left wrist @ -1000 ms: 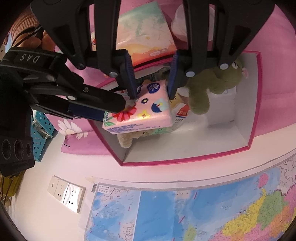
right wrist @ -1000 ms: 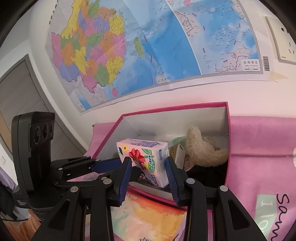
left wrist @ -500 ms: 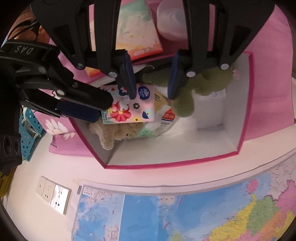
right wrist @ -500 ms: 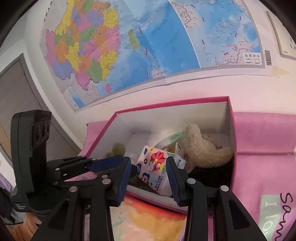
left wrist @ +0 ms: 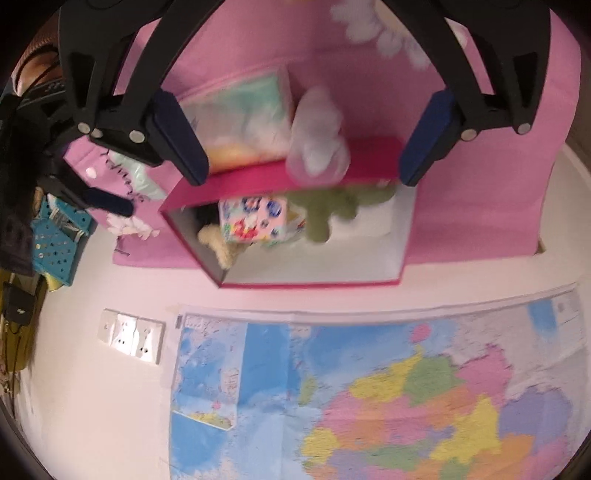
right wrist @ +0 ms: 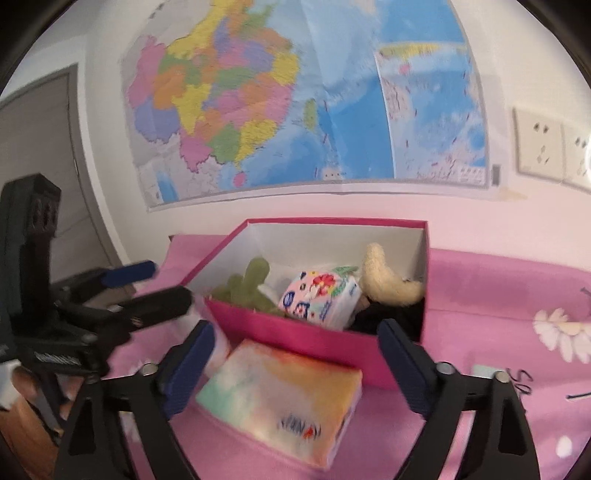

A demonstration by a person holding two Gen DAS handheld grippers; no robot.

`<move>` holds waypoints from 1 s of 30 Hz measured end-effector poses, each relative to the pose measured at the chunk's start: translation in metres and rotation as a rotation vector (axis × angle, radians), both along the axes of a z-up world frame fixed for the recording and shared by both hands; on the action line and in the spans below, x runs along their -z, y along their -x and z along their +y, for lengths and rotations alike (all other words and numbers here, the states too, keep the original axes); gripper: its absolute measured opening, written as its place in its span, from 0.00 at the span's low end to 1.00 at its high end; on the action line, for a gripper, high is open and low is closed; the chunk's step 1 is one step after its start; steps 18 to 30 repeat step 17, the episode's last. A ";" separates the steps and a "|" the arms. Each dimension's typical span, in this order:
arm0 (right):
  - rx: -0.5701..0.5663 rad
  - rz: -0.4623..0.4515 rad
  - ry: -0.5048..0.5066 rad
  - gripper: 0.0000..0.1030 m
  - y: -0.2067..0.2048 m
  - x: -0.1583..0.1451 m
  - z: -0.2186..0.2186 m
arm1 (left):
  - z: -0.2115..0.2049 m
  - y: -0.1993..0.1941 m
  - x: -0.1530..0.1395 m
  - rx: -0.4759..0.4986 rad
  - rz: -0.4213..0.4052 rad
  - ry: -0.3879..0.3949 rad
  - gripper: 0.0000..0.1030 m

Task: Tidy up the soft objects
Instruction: 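Open the right gripper and withdraw it from the pink box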

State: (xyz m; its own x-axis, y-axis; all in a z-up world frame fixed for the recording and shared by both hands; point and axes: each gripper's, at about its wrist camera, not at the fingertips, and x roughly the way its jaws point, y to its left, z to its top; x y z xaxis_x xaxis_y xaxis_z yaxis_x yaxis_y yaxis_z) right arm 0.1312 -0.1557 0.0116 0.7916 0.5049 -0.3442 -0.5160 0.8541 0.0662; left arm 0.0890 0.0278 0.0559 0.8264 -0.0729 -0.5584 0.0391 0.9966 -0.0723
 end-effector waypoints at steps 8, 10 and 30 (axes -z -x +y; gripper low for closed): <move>0.071 -0.029 0.038 1.00 0.047 0.024 -0.003 | 0.010 0.039 0.029 -0.104 0.094 0.037 1.00; 0.077 -0.014 0.030 1.00 0.053 0.031 -0.004 | 0.010 0.047 0.035 -0.120 0.109 0.040 1.00; 0.070 0.027 0.049 1.00 0.067 0.050 0.003 | 0.001 0.061 0.051 -0.158 0.160 -0.023 1.00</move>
